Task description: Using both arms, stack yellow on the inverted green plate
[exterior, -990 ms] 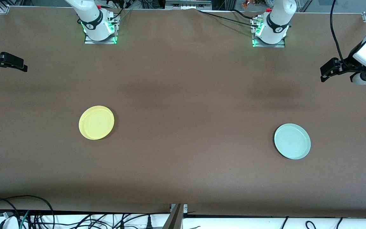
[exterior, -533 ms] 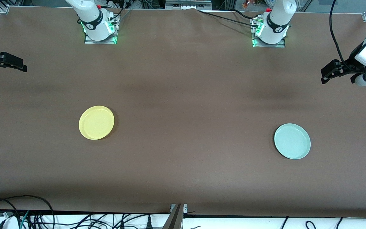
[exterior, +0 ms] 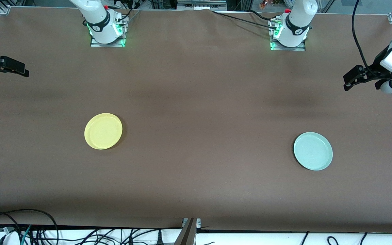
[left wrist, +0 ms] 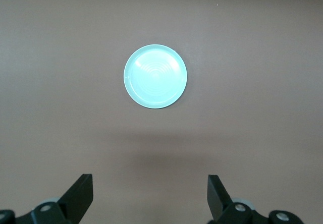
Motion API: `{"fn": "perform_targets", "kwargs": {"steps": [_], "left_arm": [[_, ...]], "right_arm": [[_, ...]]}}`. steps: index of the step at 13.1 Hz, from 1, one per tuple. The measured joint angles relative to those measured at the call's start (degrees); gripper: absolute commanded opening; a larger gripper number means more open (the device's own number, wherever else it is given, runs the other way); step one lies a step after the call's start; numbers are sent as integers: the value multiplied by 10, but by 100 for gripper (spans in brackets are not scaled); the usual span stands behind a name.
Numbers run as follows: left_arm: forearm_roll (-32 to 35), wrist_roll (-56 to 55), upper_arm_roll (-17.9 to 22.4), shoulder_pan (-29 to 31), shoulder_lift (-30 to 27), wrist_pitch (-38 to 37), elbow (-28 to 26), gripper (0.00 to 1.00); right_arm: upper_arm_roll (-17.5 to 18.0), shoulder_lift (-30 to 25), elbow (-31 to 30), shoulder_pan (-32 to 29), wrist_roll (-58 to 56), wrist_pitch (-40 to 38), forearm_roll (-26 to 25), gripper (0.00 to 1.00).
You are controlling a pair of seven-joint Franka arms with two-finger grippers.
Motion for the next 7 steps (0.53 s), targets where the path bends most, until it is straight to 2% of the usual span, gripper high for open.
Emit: {"fn": "perform_targets", "kwargs": {"steps": [7], "left_arm": [[0,-6,-1,0,4,1,0,100]], "right_arm": [[0,0,0,0,0,0,0,100]]}}
